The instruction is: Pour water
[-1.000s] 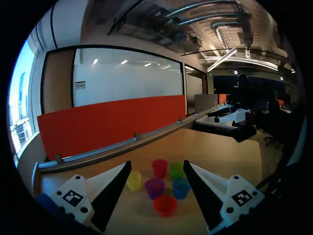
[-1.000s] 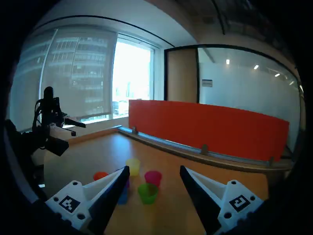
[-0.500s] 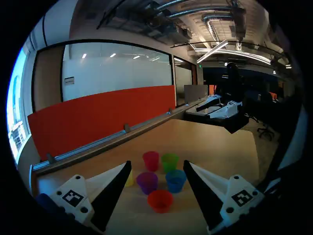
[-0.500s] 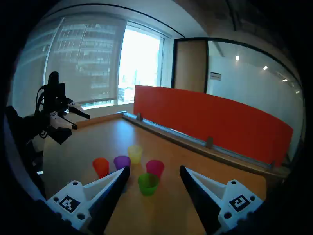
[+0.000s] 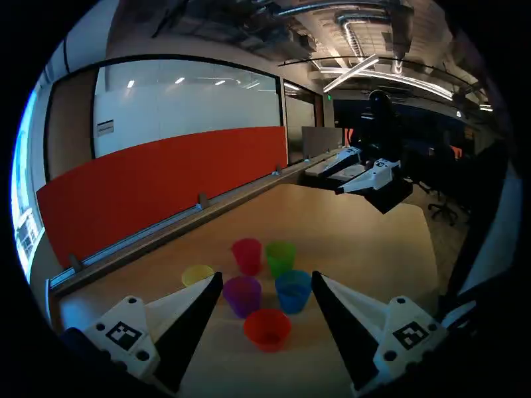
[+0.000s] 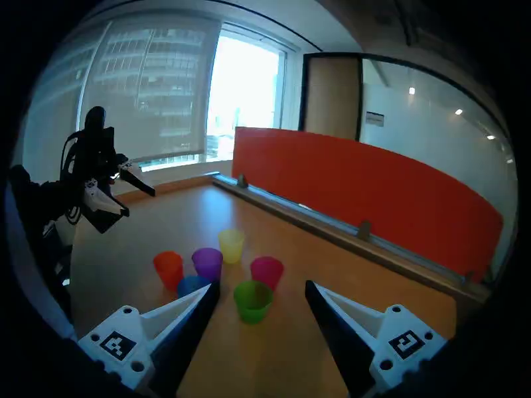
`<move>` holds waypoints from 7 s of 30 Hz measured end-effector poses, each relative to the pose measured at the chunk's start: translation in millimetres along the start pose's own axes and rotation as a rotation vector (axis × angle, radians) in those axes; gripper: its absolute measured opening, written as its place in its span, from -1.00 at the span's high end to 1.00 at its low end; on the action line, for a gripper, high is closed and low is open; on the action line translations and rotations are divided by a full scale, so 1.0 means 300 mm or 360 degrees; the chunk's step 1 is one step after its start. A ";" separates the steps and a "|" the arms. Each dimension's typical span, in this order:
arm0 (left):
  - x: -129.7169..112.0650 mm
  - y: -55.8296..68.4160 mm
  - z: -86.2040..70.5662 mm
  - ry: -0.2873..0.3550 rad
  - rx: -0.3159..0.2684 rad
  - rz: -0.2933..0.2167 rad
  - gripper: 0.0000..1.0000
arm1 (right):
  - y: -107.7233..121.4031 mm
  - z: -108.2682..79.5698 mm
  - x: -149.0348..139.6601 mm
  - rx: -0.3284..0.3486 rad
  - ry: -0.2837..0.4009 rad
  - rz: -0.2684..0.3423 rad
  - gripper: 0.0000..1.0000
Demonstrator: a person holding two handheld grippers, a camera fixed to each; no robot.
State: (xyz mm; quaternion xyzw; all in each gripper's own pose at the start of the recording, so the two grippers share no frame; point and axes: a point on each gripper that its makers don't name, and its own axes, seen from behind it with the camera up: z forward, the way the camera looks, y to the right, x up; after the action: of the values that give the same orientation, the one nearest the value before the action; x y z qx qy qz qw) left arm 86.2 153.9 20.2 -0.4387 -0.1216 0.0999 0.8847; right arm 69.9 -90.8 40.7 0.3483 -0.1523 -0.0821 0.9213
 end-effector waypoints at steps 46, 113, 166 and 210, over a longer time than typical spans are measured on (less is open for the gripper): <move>-0.210 0.124 0.241 -0.0347 -0.0271 0.0103 -0.98 | 0.009 0.152 -0.185 0.0096 -0.0123 -0.0007 -1.00; -0.369 0.193 0.551 -0.0652 -0.0239 0.0156 -0.98 | 0.035 0.197 -0.258 0.0113 -0.0156 0.0003 -1.00; -0.132 0.102 0.478 -0.0247 -0.0040 -0.0005 -0.78 | 0.025 0.174 -0.197 0.0089 -0.0091 0.0012 -0.99; 0.283 -0.069 0.174 0.0403 0.0194 -0.0051 -0.78 | 0.004 0.214 -0.151 0.0082 -0.0064 0.0020 -1.00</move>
State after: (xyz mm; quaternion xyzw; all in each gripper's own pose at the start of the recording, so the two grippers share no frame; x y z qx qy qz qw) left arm 152.5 204.8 78.0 -0.3913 -0.0097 0.0367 0.9195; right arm 5.7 -117.9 77.0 0.3693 -0.1750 -0.0794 0.9092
